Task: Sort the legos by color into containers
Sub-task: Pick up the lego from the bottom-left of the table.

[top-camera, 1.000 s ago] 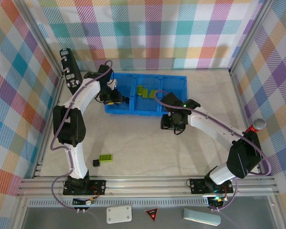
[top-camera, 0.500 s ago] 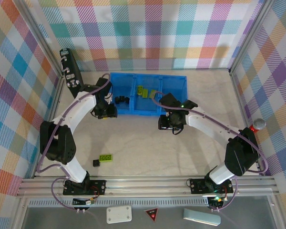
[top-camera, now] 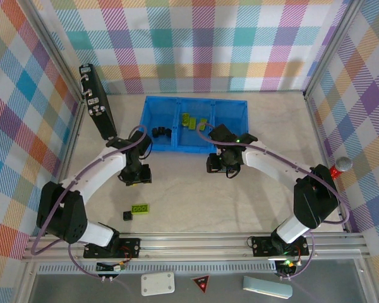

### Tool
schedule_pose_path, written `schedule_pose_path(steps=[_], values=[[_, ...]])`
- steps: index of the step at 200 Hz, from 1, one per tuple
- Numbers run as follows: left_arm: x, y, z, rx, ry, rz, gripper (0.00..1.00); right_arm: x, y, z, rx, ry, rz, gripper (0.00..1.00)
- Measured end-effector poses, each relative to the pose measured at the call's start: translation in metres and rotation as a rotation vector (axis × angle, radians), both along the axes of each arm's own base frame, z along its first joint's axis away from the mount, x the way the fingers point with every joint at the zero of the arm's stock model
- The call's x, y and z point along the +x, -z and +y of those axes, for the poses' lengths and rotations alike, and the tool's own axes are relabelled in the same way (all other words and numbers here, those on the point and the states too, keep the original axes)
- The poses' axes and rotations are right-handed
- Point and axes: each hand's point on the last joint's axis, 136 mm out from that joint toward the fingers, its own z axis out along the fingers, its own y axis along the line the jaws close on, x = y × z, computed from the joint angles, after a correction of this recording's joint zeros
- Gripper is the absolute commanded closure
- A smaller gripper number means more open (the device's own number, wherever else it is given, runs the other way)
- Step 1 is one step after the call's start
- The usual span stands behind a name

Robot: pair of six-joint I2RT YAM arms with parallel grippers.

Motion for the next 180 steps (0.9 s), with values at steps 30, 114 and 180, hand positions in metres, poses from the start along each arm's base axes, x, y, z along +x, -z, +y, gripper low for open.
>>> schedule_pose_path(steps=[30, 114, 180], values=[[-0.022, 0.009, 0.01, 0.012, -0.067, 0.019, 0.55, 0.0, 0.0, 0.002, 0.007, -0.009, 0.0, 0.54], [-0.047, 0.021, 0.001, 0.05, -0.075, 0.04, 0.33, 0.002, 0.003, 0.006, 0.017, -0.013, 0.004, 0.54], [-0.063, 0.047, 0.01, 0.084, -0.12, 0.074, 0.24, 0.001, 0.005, 0.006, 0.013, -0.016, 0.009, 0.54]])
